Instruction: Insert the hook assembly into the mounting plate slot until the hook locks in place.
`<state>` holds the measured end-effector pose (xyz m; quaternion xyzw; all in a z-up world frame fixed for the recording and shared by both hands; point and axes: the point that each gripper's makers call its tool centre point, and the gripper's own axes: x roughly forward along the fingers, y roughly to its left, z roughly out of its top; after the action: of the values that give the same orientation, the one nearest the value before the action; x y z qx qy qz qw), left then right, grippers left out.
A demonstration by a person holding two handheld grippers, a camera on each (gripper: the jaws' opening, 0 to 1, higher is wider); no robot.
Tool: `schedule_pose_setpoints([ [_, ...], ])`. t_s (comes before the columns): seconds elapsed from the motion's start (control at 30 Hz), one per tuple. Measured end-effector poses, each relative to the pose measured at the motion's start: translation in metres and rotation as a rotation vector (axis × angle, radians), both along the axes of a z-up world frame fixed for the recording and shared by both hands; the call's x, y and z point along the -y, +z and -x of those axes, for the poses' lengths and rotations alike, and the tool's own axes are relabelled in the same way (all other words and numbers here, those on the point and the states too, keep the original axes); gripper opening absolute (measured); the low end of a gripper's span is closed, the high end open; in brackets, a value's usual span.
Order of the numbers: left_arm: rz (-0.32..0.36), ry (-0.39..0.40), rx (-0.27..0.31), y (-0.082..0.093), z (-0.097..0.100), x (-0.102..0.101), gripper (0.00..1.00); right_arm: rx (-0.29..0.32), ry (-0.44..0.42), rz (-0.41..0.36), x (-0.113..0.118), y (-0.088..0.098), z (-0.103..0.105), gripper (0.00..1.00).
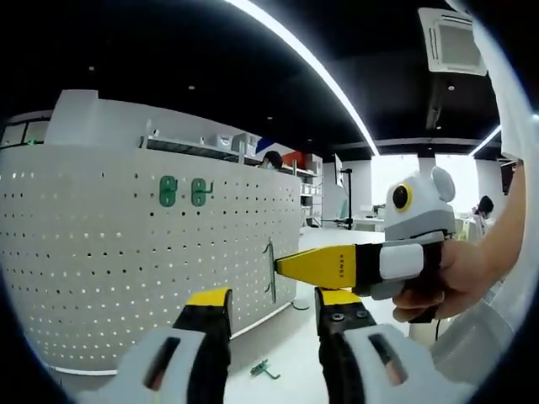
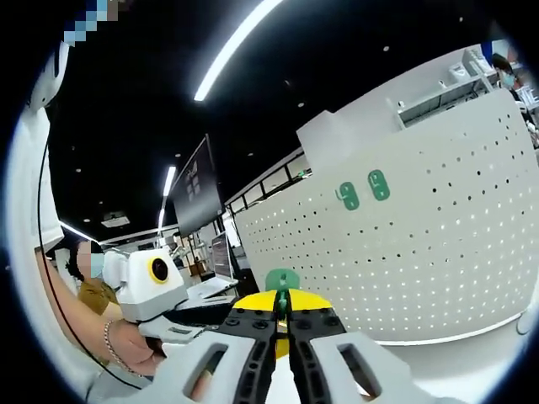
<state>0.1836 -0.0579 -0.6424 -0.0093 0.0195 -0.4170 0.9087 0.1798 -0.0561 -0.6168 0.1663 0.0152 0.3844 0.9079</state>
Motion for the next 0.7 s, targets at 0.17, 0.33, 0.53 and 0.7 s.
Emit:
schedule_pose_setpoints([
  [0.17, 0.01, 0.005, -0.056, -0.0066, -0.0012, 0.0004, 0.66, -0.004, -0.002, -0.007, 0.0006, 0.0004, -0.0003, 0.0],
  [0.33, 0.007, 0.016, -0.056, -0.0083, -0.0025, -0.0024, 0.71, 0.008, -0.01, 0.025, 0.0005, 0.0001, 0.0001, 0.0],
  [0.53, 0.003, 0.022, -0.055, -0.0087, -0.0039, -0.0038, 0.7, 0.126, -0.074, 0.273, 0.0029, -0.0039, -0.0028, 0.0],
  [0.7, -0.002, 0.021, -0.055, -0.0099, -0.0041, -0.0038, 0.69, 0.156, -0.075, 0.305, -0.0013, -0.0019, -0.0015, 0.0],
])
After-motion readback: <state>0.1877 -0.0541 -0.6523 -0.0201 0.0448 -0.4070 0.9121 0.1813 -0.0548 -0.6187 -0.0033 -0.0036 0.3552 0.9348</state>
